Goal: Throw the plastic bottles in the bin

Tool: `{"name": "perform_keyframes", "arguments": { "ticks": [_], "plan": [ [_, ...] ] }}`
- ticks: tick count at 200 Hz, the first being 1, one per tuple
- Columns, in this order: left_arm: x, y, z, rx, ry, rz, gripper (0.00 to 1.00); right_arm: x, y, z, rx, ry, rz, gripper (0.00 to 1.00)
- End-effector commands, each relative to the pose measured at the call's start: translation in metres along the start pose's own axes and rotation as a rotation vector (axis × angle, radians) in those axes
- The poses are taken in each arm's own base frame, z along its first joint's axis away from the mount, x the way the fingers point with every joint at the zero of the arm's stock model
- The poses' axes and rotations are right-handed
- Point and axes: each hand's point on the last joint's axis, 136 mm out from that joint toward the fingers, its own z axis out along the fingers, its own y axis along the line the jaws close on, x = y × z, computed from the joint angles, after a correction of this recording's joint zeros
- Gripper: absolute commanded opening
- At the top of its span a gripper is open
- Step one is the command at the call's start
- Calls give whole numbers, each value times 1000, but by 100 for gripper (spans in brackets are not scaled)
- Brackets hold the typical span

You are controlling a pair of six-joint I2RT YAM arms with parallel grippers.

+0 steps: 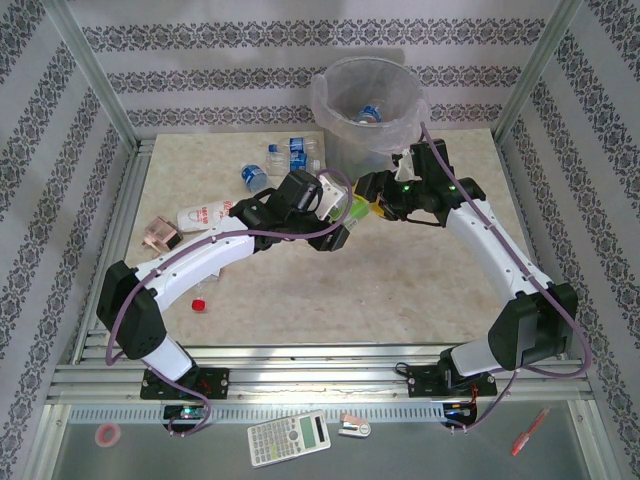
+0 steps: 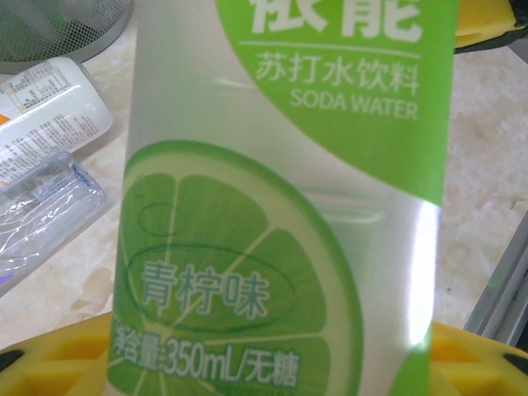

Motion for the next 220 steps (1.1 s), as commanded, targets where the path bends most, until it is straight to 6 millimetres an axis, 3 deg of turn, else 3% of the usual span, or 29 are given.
{"name": "perform_keyframes", "arguments": {
  "ticks": [1,19,38,109,180,220],
  "plan": [
    [-20,-14,-15,24,-84,33,71,-1,10,-3,-12,5,-13,40],
    [-21,-12,-18,12,-92,28,90,-6,16,-9,-18,-17,-27,38],
    [-24,-12,-21,7,-105,33,100,-11,24,-17,-28,-43,-43,35],
    [-46,-18,-46,6,-182,46,100,-38,62,-57,-58,-186,-166,31],
    [-72,-16,-92,-51,-317,43,100,-81,116,-127,-82,-472,-386,28],
    [-72,-12,-100,-81,-335,25,100,-101,150,-171,-87,-664,-519,28]
  ]
}}
